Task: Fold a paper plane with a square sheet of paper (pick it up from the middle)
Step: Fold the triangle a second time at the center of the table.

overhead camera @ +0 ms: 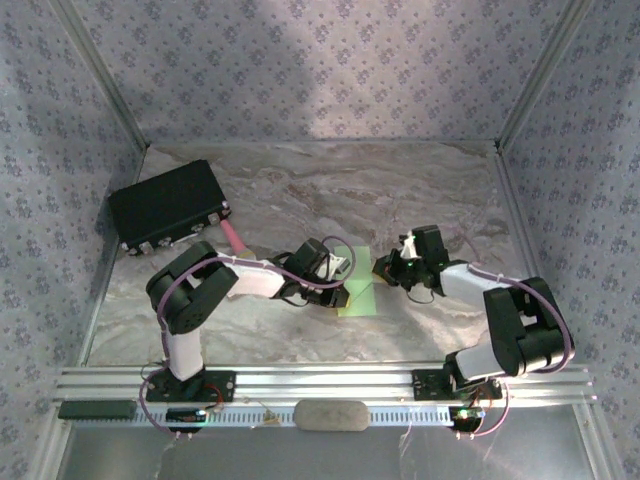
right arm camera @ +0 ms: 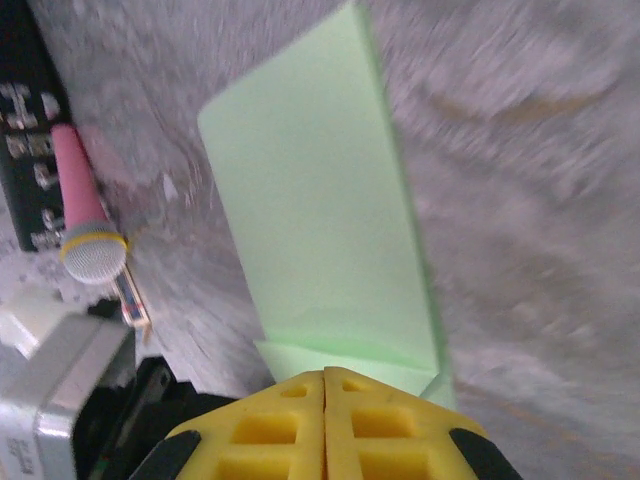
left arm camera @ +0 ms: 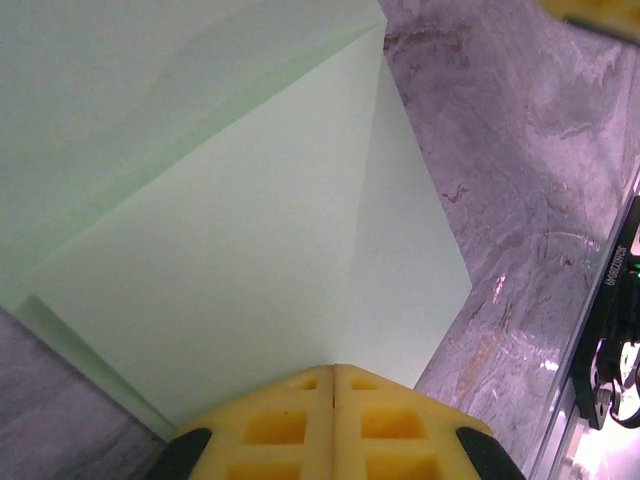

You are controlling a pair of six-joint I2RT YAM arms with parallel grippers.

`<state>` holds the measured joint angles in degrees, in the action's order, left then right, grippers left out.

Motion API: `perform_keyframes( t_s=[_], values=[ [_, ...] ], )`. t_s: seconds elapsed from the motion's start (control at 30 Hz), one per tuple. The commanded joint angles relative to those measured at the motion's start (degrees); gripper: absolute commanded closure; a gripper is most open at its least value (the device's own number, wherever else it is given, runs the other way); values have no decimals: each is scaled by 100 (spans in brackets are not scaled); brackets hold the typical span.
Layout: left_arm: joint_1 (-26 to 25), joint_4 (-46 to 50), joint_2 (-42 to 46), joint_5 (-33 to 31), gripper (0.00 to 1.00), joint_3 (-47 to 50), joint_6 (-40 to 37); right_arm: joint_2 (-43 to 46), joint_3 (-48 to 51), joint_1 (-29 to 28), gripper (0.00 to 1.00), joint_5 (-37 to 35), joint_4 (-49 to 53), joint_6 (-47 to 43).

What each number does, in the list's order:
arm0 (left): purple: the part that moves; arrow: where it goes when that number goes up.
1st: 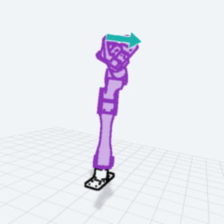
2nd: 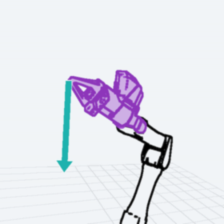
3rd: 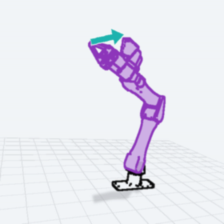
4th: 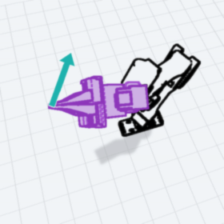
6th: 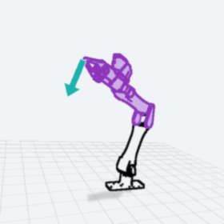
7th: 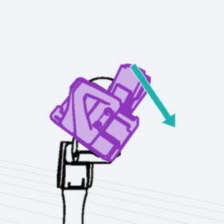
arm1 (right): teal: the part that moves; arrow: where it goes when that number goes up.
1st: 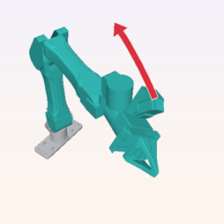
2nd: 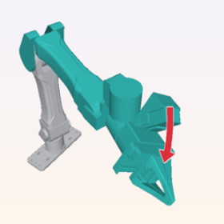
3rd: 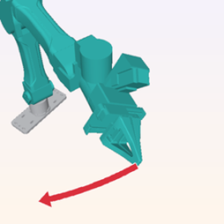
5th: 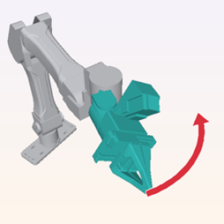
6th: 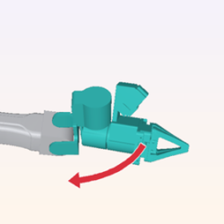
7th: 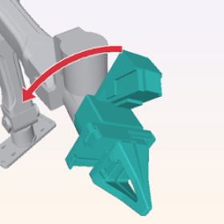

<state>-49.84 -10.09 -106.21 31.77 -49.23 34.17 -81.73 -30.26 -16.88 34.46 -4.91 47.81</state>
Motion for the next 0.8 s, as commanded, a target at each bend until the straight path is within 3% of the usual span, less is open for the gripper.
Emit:
perform_keyframes(
  t_s=[0.0,0.13,0.27,0.5,0.77],
  values=[
    [84,775,-119,-135,100,186,-176,-282,-43,-390,92,-88,-52,200],
    [89,754,-110,-133,100,184,-148,-760,-204,-640,94,-130,-139,194],
    [87,750,13,-120,100,128,-67,-1036,-193,-537,95,-303,156,26],
    [74,797,365,-188,100,-336,289,-985,123,-499,96,-301,4,95],
    [-67,551,-303,7,98,-855,475,-1020,141,-513,96,-347,-113,250]
  ],
)
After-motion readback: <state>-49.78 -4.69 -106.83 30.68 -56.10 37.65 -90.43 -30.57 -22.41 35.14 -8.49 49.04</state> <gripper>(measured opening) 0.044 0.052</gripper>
